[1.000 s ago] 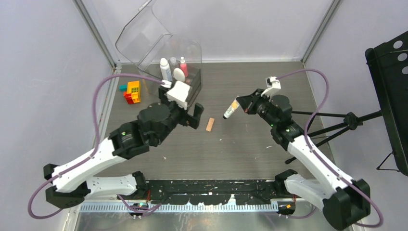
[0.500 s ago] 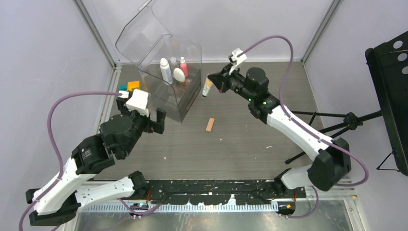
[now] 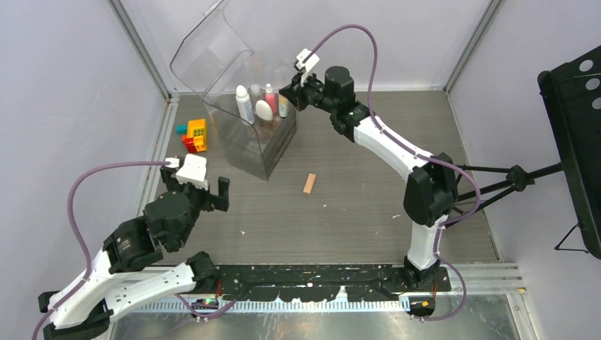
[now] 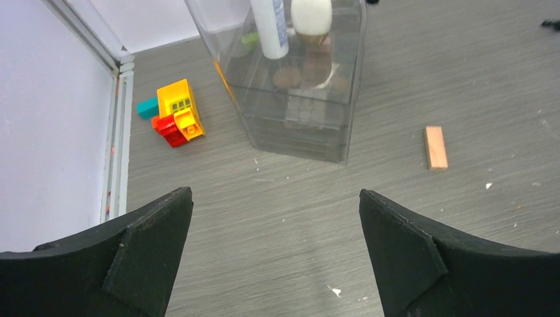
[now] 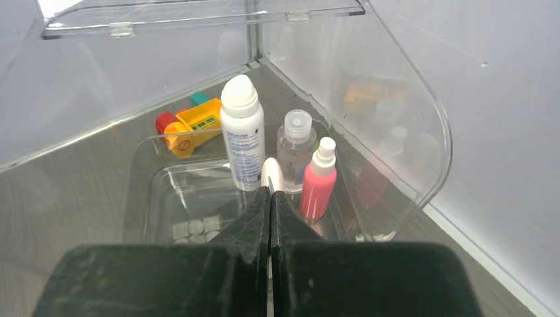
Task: Organize the makeup
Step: Place the makeup in the storage box.
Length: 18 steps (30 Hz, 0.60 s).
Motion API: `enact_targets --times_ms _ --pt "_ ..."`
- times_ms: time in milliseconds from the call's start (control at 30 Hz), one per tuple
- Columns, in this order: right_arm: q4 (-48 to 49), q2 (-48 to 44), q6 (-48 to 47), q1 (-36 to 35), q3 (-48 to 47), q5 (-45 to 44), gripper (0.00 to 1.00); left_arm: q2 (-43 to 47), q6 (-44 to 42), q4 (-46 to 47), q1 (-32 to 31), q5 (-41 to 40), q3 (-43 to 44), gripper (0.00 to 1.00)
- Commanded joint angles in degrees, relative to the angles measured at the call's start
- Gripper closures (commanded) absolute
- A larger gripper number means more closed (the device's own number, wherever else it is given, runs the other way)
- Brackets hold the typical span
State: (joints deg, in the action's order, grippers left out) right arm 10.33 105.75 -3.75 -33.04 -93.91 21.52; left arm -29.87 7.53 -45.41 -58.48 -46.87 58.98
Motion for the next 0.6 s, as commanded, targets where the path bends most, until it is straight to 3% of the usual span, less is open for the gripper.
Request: enact_targets --times_ms 0,567 --pt "-0.50 4.23 -5.03 -0.05 -8.85 2.12 1.00 -1.05 1.07 0.07 0.12 -1.23 -2.83 0.00" --pt "3.60 15.62 -8.91 -0.08 -15.76 -0.67 1.00 0.41 -1.20 3.12 0.24 -1.43 -7.71 0.00"
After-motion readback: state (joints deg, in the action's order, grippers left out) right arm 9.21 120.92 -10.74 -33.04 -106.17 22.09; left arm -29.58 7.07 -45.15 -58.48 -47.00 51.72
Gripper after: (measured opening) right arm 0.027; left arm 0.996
